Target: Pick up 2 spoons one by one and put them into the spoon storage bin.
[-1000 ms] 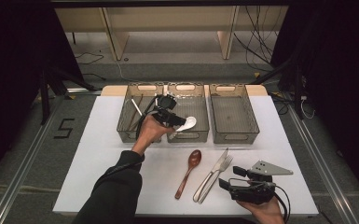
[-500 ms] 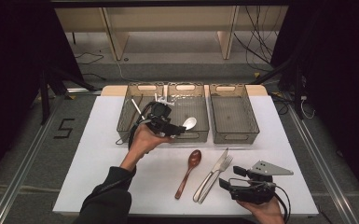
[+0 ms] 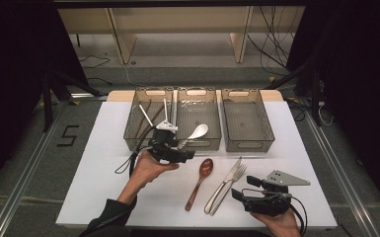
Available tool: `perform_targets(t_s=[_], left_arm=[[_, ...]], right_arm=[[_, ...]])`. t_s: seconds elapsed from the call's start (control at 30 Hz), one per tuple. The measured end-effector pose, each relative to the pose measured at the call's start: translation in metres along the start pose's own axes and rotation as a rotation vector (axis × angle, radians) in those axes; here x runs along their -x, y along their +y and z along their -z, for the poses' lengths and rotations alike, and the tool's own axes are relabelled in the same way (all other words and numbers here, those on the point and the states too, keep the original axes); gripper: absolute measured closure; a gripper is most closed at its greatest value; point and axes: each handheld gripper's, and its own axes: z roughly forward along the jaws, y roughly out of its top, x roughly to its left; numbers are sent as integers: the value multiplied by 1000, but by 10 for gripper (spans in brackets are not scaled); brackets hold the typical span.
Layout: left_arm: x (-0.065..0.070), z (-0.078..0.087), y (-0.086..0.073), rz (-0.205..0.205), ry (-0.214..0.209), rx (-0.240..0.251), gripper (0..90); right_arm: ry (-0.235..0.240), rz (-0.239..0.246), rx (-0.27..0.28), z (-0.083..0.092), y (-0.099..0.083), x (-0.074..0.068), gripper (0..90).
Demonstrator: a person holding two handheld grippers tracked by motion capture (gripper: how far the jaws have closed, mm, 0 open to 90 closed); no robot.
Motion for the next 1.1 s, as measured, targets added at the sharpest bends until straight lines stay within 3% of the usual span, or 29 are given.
perform_targets(t_s=[0.13, 0.33, 0.67, 0.83, 1.1], left_arm=[[5, 5, -8, -14, -8, 0, 217], [14, 5, -25, -8, -54, -10, 225], [29, -2, -36, -54, -64, -38, 257], [34, -4, -43, -82, -83, -50, 355], [42, -12, -56, -114, -113, -91, 589]], right_arm=[[1, 0, -2, -1, 0, -1, 243], [2, 3, -1, -1, 0, -1, 243], [1, 6, 1, -1, 0, -1, 243], [2, 4, 1, 0, 0, -1, 243], [0, 7, 0, 0, -1, -1, 243]])
